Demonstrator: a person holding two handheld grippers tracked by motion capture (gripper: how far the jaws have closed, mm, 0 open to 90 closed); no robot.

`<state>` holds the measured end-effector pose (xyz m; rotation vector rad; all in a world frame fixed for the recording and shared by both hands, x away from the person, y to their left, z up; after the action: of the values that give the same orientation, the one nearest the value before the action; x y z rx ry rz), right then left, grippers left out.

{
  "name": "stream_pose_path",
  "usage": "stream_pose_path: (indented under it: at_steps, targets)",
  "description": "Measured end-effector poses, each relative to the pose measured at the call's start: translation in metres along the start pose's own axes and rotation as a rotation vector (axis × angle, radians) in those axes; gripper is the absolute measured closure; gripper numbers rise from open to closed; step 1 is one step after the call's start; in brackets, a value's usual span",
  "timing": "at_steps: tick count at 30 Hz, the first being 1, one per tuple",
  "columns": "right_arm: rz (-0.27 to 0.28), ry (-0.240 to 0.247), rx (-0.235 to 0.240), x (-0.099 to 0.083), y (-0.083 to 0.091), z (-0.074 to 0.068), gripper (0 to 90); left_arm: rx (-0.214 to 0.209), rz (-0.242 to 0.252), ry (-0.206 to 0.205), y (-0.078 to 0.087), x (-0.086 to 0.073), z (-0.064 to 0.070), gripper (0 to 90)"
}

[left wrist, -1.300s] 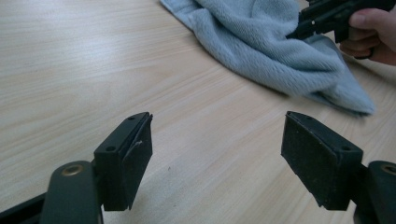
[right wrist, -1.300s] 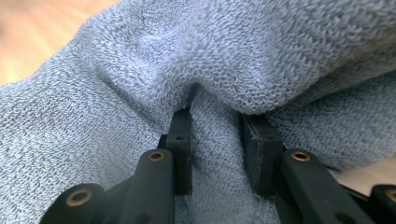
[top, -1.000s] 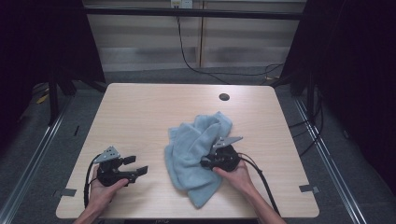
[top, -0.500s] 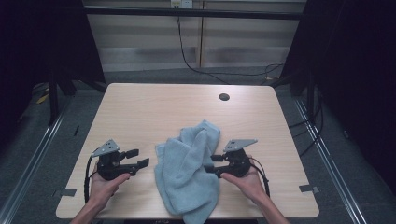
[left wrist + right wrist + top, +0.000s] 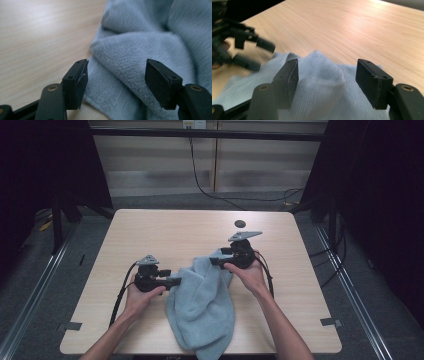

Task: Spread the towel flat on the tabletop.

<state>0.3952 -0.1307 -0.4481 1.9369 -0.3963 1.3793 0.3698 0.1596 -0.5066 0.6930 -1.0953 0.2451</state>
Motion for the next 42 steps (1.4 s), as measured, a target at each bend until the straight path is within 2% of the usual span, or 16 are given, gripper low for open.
stream_pose_path:
  at_steps: [3,6,11,13,14,15,17,19,21,23,24,25,30,36,39,42]
  targets:
    - [-0.055,0.006,0.000,-0.008,-0.022,0.003,33.2,-0.039,-0.003,0.040,-0.004,-0.005,-0.002,40.4]
    - [-0.085,-0.023,0.050,-0.025,-0.046,0.003,31.9,-0.060,-0.020,0.008,-0.009,-0.009,0.003,43.3]
    - [-0.133,-0.020,0.104,-0.036,-0.057,-0.005,33.4,-0.071,-0.016,0.013,-0.012,-0.012,0.005,43.9]
    - [-0.143,-0.003,0.107,-0.039,-0.059,-0.009,41.4,-0.080,-0.018,-0.003,-0.011,-0.013,0.007,53.3]
    - [-0.157,0.011,0.111,-0.043,-0.060,-0.013,55.4,-0.085,-0.022,-0.010,-0.012,-0.013,0.009,64.2]
    - [-0.157,0.011,0.111,-0.043,-0.060,-0.013,55.4,-0.095,-0.027,-0.017,-0.012,-0.014,0.011,64.2]
    - [-0.157,0.020,0.095,-0.044,-0.058,-0.016,71.5,-0.101,-0.030,-0.025,-0.011,-0.013,0.014,75.4]
    - [-0.131,0.030,0.080,-0.041,-0.053,-0.016,84.0,-0.096,-0.030,-0.032,-0.010,-0.012,0.015,82.3]
    - [-0.099,0.017,0.063,-0.036,-0.048,-0.014,86.6,-0.098,-0.022,-0.022,-0.008,-0.010,0.014,84.1]
    - [-0.058,-0.006,0.051,-0.030,-0.039,-0.008,87.2,-0.104,0.009,-0.001,-0.003,-0.005,0.012,84.8]
    - [-0.019,-0.017,0.004,-0.022,-0.027,-0.002,87.4,-0.104,0.030,0.012,0.001,-0.002,0.011,85.0]
    - [-0.019,-0.017,0.004,-0.022,-0.027,-0.002,87.4,-0.102,0.050,0.020,0.004,0.001,0.010,85.0]
    - [0.100,-0.044,-0.127,0.001,0.014,0.017,87.4,-0.092,0.166,0.027,0.034,0.024,0.009,85.7]
    - [0.214,-0.025,-0.209,0.045,0.052,0.023,87.4,-0.062,0.274,0.034,0.063,0.050,0.002,85.7]
    - [0.231,-0.019,-0.236,0.060,0.061,0.026,87.3,-0.038,0.309,0.048,0.069,0.066,-0.002,85.7]
    - [0.267,-0.039,-0.232,0.073,0.067,0.029,87.3,-0.001,0.344,0.025,0.071,0.092,-0.002,85.7]
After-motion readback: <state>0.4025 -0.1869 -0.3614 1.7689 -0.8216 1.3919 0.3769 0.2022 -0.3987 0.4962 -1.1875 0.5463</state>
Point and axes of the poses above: each handheld gripper's, and its own axes: y roughly backward along the jaws, x roughly out of its top, z roughly to its right, the point moved 2 cm from there along -y, roughly forward along the jaws, and after that the axes turned 13 degrees about z, right-handed, at the moved point
